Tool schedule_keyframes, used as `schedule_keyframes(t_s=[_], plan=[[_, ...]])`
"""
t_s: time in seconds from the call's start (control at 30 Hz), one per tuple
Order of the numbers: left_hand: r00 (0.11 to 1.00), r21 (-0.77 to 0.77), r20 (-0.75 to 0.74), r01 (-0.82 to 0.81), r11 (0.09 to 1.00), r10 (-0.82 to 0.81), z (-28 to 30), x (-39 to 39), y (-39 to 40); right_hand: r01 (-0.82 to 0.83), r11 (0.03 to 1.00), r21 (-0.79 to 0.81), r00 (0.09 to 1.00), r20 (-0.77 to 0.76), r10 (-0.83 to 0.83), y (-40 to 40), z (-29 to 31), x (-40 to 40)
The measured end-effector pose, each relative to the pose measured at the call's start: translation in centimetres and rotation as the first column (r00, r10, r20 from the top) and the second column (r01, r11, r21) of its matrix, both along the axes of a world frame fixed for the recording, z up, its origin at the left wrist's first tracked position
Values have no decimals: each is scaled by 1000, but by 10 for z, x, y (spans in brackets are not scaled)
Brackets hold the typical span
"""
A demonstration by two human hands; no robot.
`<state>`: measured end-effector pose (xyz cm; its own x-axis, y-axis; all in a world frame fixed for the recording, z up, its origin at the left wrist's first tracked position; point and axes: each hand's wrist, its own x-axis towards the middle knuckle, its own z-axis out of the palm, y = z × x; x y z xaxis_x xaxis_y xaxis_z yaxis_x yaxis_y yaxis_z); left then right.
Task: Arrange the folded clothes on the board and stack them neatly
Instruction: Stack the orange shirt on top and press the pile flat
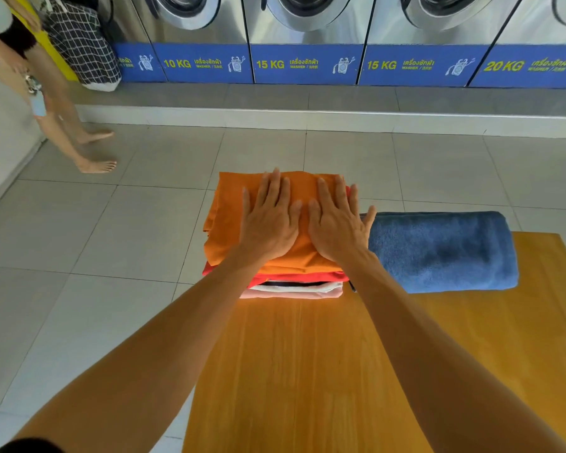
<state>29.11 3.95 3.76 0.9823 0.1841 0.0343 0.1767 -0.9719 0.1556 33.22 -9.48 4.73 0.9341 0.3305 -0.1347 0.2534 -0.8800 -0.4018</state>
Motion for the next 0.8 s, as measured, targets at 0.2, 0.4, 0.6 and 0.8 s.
schedule_keyframes(t_s=[0.2,0.4,0.6,0.8], plan=[[1000,-9,-19,-6,1000,6,-2,0,0,288,926,245,922,191,-338,-4,12,9],[999,-82,-44,-23,996,19,-3,-3,-1,457,808,371,887,-259,-383,-5,13,41],[998,-89,-62,-10,996,4,-2,-2,-2,453,739,498,880,-385,-279,-15,6,52],[996,-77,-86,-21,997,14,-1,-1,-4,458,767,449,878,-363,-312,-10,7,48]])
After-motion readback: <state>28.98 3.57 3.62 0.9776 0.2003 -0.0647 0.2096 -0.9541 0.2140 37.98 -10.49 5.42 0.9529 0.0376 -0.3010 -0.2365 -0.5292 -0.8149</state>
